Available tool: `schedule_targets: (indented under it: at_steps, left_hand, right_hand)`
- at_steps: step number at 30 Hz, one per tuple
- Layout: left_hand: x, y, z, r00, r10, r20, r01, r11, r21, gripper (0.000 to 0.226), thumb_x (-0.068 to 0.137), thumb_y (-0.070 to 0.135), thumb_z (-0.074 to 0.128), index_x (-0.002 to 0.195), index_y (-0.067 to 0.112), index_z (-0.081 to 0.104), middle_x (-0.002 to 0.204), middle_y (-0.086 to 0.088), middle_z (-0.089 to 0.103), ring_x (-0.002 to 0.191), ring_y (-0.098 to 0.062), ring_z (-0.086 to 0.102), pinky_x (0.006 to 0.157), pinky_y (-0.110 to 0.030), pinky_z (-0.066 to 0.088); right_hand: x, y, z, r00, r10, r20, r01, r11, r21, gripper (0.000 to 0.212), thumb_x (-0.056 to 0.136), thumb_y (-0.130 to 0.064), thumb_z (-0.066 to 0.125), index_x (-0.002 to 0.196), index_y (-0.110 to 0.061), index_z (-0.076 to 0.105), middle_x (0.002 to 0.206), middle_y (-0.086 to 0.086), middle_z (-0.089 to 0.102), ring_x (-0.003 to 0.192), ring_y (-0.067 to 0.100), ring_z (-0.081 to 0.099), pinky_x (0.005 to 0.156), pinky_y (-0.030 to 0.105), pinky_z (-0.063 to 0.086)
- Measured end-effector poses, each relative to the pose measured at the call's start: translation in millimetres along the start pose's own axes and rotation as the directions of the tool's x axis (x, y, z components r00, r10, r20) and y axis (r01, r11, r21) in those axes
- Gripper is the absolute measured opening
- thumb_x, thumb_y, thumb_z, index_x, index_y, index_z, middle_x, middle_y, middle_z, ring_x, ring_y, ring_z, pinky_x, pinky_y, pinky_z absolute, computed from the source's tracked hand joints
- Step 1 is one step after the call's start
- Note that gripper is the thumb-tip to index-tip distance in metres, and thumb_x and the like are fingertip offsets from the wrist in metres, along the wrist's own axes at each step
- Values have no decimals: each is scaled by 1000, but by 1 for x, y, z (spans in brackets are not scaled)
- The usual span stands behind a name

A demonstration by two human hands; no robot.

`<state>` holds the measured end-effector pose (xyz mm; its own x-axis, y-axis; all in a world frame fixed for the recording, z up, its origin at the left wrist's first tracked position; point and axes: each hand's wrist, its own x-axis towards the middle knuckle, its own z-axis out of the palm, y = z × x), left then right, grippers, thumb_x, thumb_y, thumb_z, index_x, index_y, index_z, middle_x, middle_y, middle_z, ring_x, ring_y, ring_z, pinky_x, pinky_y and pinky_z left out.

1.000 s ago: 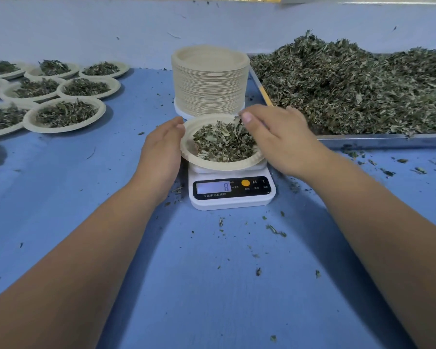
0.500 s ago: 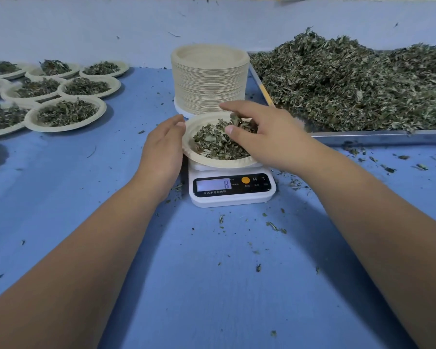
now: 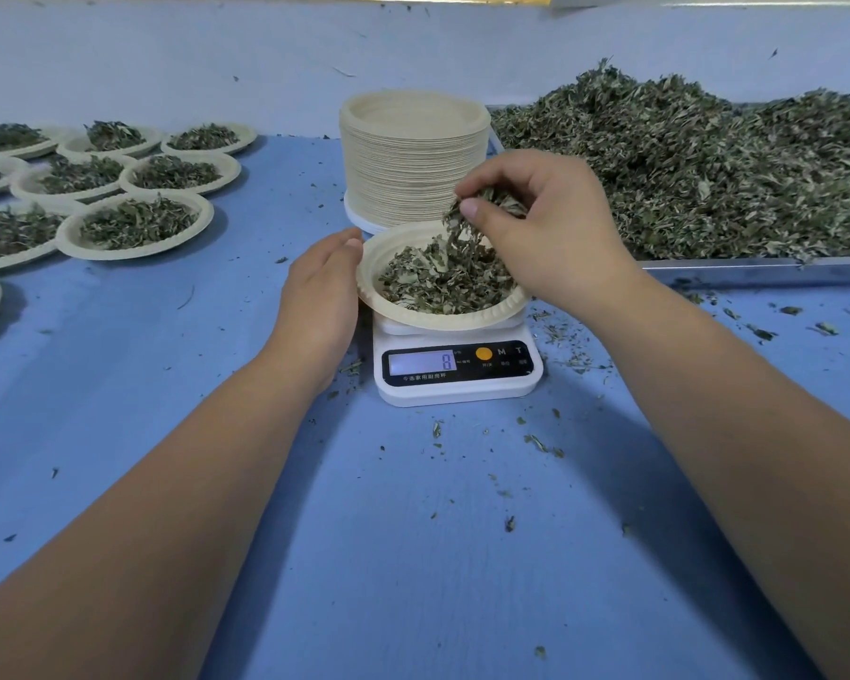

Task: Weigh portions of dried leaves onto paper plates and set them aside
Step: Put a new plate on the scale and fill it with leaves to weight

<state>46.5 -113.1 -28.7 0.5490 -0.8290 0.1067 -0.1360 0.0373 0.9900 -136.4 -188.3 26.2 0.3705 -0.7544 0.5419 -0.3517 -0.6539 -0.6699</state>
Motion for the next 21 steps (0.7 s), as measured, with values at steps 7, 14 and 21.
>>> schedule_targets:
  at_steps: [7,14,21]
  left_hand:
    - [0,-7,0,1000,28,7,-29,999,39,36,102,30,48,133,25,65,133,11,64,126,-6,57,116,-37,41]
    - [2,-6,0,1000,28,4,-28,999,30,48,97,30,47,70,60,72,97,31,70,108,6,63,108,-34,47]
    - [1,-6,0,1000,-7,5,7,1000,15,25,87,40,49,94,47,71,123,15,69,120,-6,62,111,-39,46]
  right_hand:
    - [2,17,-7,993,94,-66,-85,988,128,13,91,-12,73,100,-21,76,96,-9,72,92,6,67,89,33,56]
    - [17,46,-44,922,158,-355,-100,979,176,13,89,-13,72,100,-20,76,88,-7,73,75,-1,63,73,23,56]
    - [6,95,-73,934,237,-268,-328,866,-377,24,97,-19,59,119,-17,68,109,-1,69,89,5,66,88,19,51]
